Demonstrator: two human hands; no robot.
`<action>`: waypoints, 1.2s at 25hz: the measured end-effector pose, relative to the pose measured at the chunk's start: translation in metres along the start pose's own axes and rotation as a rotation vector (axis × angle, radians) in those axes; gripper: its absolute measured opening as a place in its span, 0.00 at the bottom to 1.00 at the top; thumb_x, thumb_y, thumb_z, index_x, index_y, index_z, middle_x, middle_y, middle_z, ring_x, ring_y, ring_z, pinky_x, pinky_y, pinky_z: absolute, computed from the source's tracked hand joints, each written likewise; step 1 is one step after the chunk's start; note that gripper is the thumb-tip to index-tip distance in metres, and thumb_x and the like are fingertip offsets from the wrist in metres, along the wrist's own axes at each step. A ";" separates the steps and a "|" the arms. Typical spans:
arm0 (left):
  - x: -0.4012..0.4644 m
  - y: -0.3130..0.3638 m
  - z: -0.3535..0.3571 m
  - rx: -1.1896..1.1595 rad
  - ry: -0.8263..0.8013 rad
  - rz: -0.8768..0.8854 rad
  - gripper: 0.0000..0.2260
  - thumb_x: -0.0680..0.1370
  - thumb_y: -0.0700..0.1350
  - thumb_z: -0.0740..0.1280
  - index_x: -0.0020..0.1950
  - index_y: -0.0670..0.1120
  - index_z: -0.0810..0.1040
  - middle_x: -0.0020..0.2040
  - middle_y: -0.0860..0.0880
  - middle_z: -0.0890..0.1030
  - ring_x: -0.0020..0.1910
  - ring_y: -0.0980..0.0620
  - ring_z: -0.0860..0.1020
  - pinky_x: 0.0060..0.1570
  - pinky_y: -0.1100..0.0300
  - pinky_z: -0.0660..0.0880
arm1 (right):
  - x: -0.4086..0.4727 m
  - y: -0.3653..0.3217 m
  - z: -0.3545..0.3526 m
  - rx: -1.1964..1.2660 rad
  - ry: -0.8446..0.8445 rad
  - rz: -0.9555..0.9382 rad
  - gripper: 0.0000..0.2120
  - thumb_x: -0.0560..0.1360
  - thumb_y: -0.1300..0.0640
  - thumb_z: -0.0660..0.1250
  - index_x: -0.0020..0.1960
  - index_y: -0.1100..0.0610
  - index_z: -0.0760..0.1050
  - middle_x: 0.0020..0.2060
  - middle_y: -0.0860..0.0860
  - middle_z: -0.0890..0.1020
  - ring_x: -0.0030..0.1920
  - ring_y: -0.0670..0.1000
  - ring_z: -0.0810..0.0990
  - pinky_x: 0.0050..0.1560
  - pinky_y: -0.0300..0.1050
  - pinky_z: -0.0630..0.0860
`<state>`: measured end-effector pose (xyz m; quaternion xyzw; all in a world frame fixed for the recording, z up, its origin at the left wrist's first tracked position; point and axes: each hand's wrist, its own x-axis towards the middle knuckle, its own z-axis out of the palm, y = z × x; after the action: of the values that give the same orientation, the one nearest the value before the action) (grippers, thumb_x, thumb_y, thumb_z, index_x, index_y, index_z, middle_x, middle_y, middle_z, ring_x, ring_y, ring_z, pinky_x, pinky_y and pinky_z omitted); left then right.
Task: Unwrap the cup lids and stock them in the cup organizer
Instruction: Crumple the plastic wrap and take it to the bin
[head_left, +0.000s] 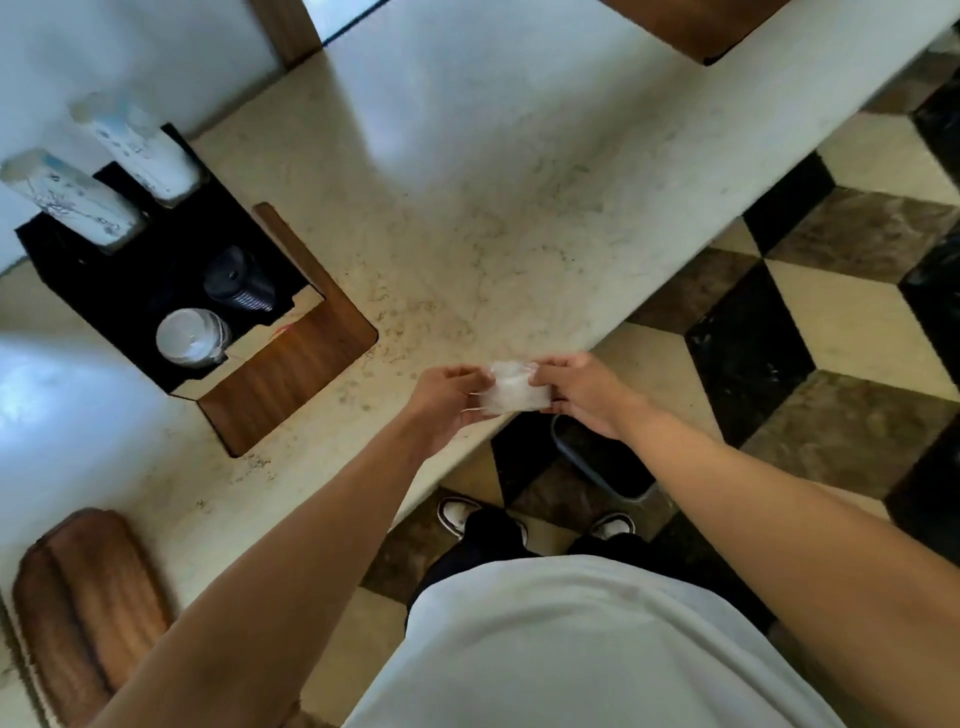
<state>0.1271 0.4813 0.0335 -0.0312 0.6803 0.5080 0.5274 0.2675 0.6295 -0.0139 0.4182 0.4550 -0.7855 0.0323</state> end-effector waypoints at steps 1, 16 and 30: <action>0.000 -0.002 0.022 0.056 -0.011 0.000 0.06 0.77 0.33 0.71 0.53 0.33 0.81 0.43 0.42 0.85 0.40 0.43 0.85 0.42 0.50 0.84 | -0.009 0.004 -0.020 0.013 0.022 -0.009 0.14 0.71 0.61 0.74 0.56 0.57 0.84 0.47 0.53 0.89 0.45 0.51 0.88 0.41 0.42 0.82; 0.099 -0.088 0.244 0.615 -0.190 -0.200 0.03 0.78 0.33 0.69 0.48 0.39 0.81 0.47 0.39 0.84 0.48 0.42 0.84 0.48 0.51 0.84 | -0.047 0.145 -0.195 0.306 0.630 0.214 0.13 0.76 0.64 0.73 0.59 0.58 0.82 0.51 0.56 0.84 0.47 0.52 0.84 0.39 0.41 0.80; 0.366 -0.305 0.243 0.956 -0.020 -0.262 0.13 0.81 0.37 0.62 0.62 0.38 0.81 0.61 0.37 0.83 0.61 0.39 0.81 0.62 0.46 0.78 | 0.180 0.340 -0.257 0.289 0.755 0.393 0.03 0.69 0.62 0.74 0.39 0.55 0.83 0.40 0.53 0.84 0.49 0.58 0.84 0.54 0.60 0.84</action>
<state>0.3088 0.6907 -0.4237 0.1337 0.8224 0.0685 0.5486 0.4588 0.6807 -0.4322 0.7542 0.2326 -0.6124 -0.0461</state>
